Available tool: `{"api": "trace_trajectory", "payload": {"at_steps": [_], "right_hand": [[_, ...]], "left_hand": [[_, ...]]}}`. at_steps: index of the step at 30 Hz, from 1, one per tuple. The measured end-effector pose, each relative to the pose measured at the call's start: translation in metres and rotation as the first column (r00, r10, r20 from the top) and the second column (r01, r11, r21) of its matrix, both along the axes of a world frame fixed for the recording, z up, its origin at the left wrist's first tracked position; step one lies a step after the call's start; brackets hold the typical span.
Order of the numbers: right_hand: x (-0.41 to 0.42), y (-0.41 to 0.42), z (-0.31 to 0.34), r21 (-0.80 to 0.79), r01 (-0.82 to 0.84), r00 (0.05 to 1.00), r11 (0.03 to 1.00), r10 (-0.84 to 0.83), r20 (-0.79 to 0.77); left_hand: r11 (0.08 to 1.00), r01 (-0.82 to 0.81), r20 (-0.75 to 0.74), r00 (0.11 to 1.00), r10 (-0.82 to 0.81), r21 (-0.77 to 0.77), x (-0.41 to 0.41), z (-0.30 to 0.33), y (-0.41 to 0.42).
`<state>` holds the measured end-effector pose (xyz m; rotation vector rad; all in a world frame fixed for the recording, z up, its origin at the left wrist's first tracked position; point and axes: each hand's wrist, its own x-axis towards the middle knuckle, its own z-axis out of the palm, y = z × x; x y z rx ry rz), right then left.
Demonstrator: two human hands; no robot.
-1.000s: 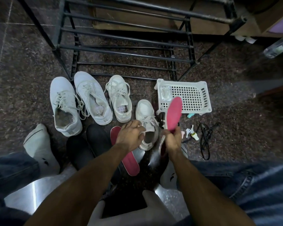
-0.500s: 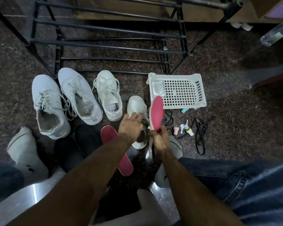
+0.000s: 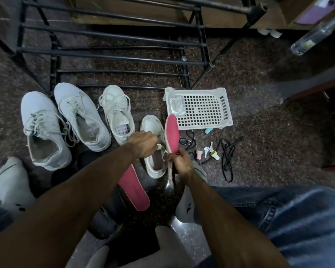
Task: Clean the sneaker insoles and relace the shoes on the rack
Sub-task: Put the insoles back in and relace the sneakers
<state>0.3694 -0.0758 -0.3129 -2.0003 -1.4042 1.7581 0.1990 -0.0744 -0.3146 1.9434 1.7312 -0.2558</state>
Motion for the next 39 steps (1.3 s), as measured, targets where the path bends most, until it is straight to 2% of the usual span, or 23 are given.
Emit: {"api": "trace_trajectory", "payload": {"at_steps": [4, 6, 10, 16, 22, 36, 39], "right_hand": [[-0.001, 0.005, 0.034, -0.002, -0.221, 0.958, 0.975, 0.217, 0.188], [0.004, 0.005, 0.048, -0.041, -0.343, 0.893, 0.938, 0.34, 0.296], [0.014, -0.001, 0.075, -0.07, -0.504, 0.758, 0.861, 0.48, 0.442], [0.012, -0.019, 0.107, -0.228, -0.651, 0.534, 0.724, 0.65, 0.54], [0.004, -0.024, 0.094, -0.24, -0.628, 0.549, 0.74, 0.64, 0.538], [-0.029, -0.03, 0.024, -0.011, -0.605, 0.613, 0.796, 0.474, 0.632], [-0.021, -0.035, 0.018, -0.004, -0.506, 0.696, 0.863, 0.411, 0.589]], "left_hand": [[0.99, -0.119, 0.072, 0.99, 0.124, -0.072, 0.007, 0.008, 0.002], [0.979, -0.188, 0.088, 0.977, 0.195, -0.081, 0.008, 0.006, 0.001], [0.956, -0.278, 0.169, 0.942, 0.291, -0.099, 0.004, 0.004, -0.001], [0.943, -0.321, 0.189, 0.924, 0.332, -0.086, 0.006, 0.005, -0.003], [0.938, -0.339, 0.201, 0.916, 0.348, -0.079, 0.007, 0.005, -0.006], [0.91, -0.411, 0.214, 0.885, 0.413, -0.058, 0.009, -0.004, -0.019], [0.91, -0.409, 0.218, 0.885, 0.412, -0.059, 0.009, -0.004, -0.021]]}}
